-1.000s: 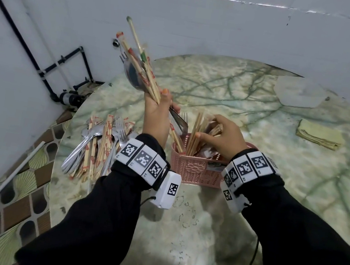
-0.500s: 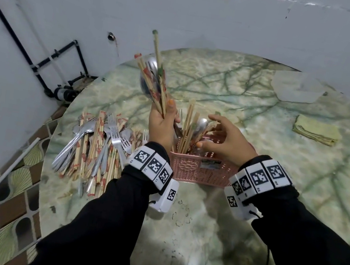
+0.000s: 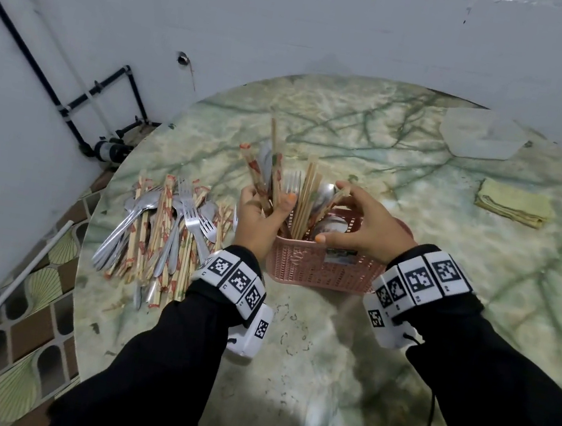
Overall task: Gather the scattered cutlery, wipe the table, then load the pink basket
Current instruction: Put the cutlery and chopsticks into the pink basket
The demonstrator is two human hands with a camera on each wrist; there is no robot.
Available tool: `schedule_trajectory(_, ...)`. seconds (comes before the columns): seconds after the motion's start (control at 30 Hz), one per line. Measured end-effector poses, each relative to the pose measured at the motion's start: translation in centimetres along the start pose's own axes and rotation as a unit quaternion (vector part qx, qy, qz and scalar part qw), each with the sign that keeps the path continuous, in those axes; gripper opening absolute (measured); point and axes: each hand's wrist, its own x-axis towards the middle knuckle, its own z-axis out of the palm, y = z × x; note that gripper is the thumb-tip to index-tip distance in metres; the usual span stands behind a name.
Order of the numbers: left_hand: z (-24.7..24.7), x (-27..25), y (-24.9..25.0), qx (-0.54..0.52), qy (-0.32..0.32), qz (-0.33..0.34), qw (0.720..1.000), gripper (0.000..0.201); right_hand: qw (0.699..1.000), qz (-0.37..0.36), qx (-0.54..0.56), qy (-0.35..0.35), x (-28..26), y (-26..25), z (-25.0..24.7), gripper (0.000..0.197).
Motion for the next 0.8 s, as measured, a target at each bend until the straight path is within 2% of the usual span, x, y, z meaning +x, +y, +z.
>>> schedule_trajectory(0.07, -0.4, -0.2, -0.1, 0.033, -0.036, 0.007, 0.999, 0.066, 1.0, -0.004, -0.019, -0.008, -0.1, -0.1, 0.0, 0.098)
schedule_trajectory(0.17, -1.1, -0.5, 0.0, 0.12, -0.052, 0.022, 0.991, 0.049, 0.999, -0.017, -0.048, -0.005, -0.3, -0.3, -0.1, 0.101)
schedule_trajectory(0.2, -1.3, -0.5, 0.1, 0.137, -0.055, 0.025, 0.989, 0.049, 0.998, -0.014, -0.063, -0.003, -0.4, -0.4, -0.1, 0.103)
schedule_trajectory(0.27, -1.8, -0.5, 0.1, 0.14, -0.071, 0.014, 0.987, 0.061, 0.991, 0.009, -0.132, 0.006, -0.5, -0.5, 0.0, 0.106)
schedule_trajectory(0.37, -2.3, -0.1, 0.1, 0.138, -0.085, 0.003, 0.987, 0.086, 0.965, 0.051, -0.256, 0.013, -0.3, -0.4, 0.3, 0.105)
schedule_trajectory(0.43, -2.4, 0.1, 0.1, 0.139, -0.099, 0.005, 0.985, 0.092, 0.955, 0.069, -0.288, 0.008, -0.2, -0.3, 0.5, 0.101)
schedule_trajectory(0.6, -2.1, 0.6, 0.3, 0.126, -0.121, 0.035, 0.984, 0.081, 0.96, 0.059, -0.274, -0.003, -0.3, -0.9, 0.8, 0.07)
schedule_trajectory(0.7, -1.8, 0.6, 0.8, 0.121, -0.134, 0.066, 0.981, 0.07, 0.976, 0.032, -0.209, 0.046, -0.1, -1.3, 0.6, 0.031)
schedule_trajectory(0.8, -1.8, 0.7, 1.0, 0.148, -0.138, 0.093, 0.975, 0.067, 0.979, 0.011, -0.185, 0.082, 0.5, -1.8, 0.7, 0.018)
